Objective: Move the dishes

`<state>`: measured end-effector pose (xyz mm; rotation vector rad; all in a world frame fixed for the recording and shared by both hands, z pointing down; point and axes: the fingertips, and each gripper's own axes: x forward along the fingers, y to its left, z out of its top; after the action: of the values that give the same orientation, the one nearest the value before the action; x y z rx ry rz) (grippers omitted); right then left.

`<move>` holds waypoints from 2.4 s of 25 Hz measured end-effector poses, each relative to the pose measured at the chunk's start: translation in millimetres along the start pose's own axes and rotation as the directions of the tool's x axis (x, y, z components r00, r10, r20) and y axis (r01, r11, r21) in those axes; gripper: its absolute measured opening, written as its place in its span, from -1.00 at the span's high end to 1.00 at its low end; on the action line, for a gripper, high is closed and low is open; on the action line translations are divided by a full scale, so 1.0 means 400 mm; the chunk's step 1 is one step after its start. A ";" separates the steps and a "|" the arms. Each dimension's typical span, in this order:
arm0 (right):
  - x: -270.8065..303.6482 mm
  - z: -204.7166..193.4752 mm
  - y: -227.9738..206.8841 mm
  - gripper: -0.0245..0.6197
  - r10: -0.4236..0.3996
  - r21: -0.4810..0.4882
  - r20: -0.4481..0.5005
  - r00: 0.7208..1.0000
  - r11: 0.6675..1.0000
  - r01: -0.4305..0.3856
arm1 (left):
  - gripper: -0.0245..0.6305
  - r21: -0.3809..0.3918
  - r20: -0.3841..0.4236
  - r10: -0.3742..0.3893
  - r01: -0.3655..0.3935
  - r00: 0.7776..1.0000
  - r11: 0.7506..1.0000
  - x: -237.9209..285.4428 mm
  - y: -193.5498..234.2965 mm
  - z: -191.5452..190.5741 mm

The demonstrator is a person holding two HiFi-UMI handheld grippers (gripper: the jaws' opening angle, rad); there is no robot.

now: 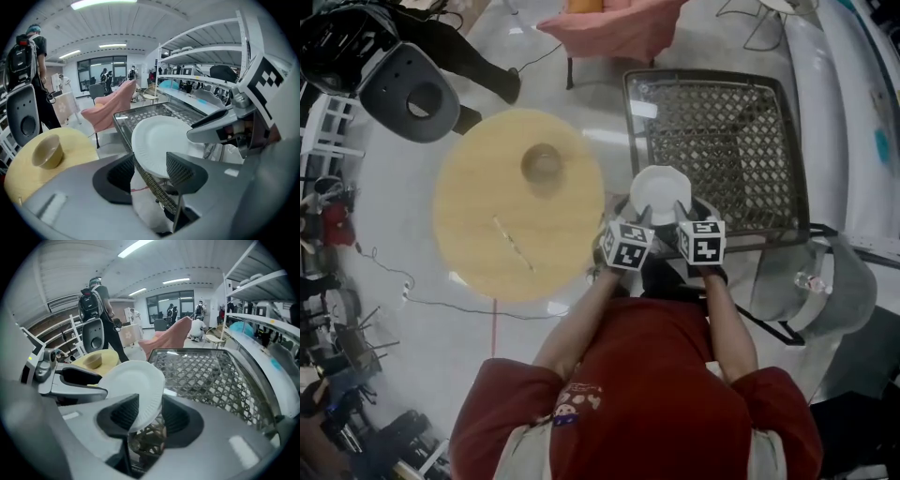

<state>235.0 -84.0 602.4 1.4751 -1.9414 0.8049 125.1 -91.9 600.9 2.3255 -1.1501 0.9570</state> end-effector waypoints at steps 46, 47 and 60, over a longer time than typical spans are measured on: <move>0.121 -0.230 -0.292 0.45 -0.024 0.177 -0.193 0.981 0.982 0.059 | 0.23 0.047 -0.202 -0.117 0.129 0.972 0.991 0.328 -0.206 -0.051; 0.124 -0.234 -0.294 0.45 -0.022 0.177 -0.197 0.980 0.982 0.058 | 0.23 0.044 -0.205 -0.118 0.129 0.972 0.991 0.332 -0.207 -0.055; 0.161 -0.263 -0.291 0.45 -0.010 0.159 -0.237 0.971 0.986 0.049 | 0.22 0.038 -0.248 -0.116 0.129 0.962 0.991 0.365 -0.195 -0.085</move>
<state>341.1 -70.4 733.7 1.4247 -1.7066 1.0971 237.2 -105.4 726.5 2.2125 -0.8814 1.2031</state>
